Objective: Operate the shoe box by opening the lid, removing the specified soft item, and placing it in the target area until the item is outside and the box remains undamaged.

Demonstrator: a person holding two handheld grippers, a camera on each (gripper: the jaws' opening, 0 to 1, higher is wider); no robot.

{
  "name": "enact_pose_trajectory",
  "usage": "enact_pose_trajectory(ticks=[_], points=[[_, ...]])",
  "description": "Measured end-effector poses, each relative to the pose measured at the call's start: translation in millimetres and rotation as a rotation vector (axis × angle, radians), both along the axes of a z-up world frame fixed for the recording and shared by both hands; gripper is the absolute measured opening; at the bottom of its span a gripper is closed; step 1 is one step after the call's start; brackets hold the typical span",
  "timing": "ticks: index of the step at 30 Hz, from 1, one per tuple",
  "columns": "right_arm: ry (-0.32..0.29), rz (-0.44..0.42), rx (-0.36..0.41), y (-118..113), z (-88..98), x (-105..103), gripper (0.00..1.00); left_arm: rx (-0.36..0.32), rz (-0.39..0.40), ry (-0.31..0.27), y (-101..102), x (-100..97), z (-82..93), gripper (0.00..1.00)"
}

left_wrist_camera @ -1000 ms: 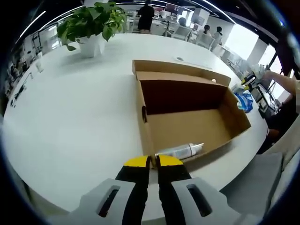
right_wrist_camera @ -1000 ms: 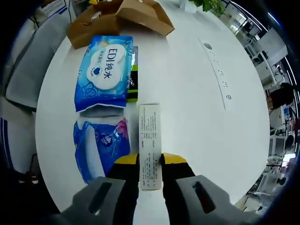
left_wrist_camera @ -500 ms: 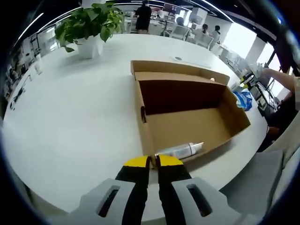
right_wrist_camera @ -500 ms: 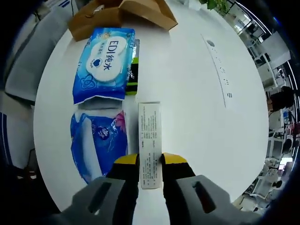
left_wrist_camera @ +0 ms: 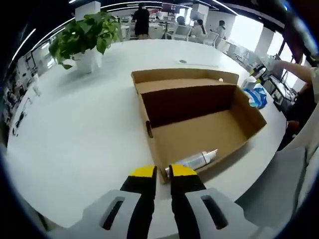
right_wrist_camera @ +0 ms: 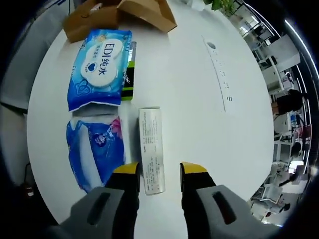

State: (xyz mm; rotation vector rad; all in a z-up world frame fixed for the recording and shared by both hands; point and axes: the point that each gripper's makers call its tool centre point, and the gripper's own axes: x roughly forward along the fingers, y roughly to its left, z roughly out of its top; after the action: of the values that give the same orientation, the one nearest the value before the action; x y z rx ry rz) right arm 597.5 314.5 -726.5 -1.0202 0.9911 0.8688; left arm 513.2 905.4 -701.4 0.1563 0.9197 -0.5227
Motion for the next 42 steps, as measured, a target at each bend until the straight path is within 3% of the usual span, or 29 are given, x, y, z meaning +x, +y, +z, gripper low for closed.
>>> enact_pose_trajectory(ticks=[5, 13, 21, 29, 32, 35, 42], points=[[-0.060, -0.080, 0.080, 10, 18.9, -10, 0.36, 0.027, -0.138, -0.036, -18, 5.5, 11.8, 0.17], [-0.092, -0.219, 0.267, 34, 45.7, -38, 0.47, 0.097, -0.401, -0.003, -42, 6.7, 8.2, 0.21], [-0.134, -0.336, 0.416, 65, 71.9, -67, 0.55, 0.150, -0.599, 0.068, -58, 8.2, -5.7, 0.26], [-0.183, -0.386, 0.550, 98, 99.3, -90, 0.65, 0.219, -0.774, 0.147, -65, 5.7, -22.2, 0.32], [-0.181, -0.435, 0.632, 113, 109.6, -103, 0.67, 0.185, -0.809, 0.184, -73, 6.7, -26.3, 0.36], [-0.190, -0.459, 0.641, 120, 113.1, -114, 0.71, 0.174, -0.840, 0.226, -76, 7.3, -31.2, 0.41], [-0.206, -0.504, 0.718, 141, 122.7, -137, 0.81, 0.252, -1.010, 0.305, -73, -0.3, -46.7, 0.45]])
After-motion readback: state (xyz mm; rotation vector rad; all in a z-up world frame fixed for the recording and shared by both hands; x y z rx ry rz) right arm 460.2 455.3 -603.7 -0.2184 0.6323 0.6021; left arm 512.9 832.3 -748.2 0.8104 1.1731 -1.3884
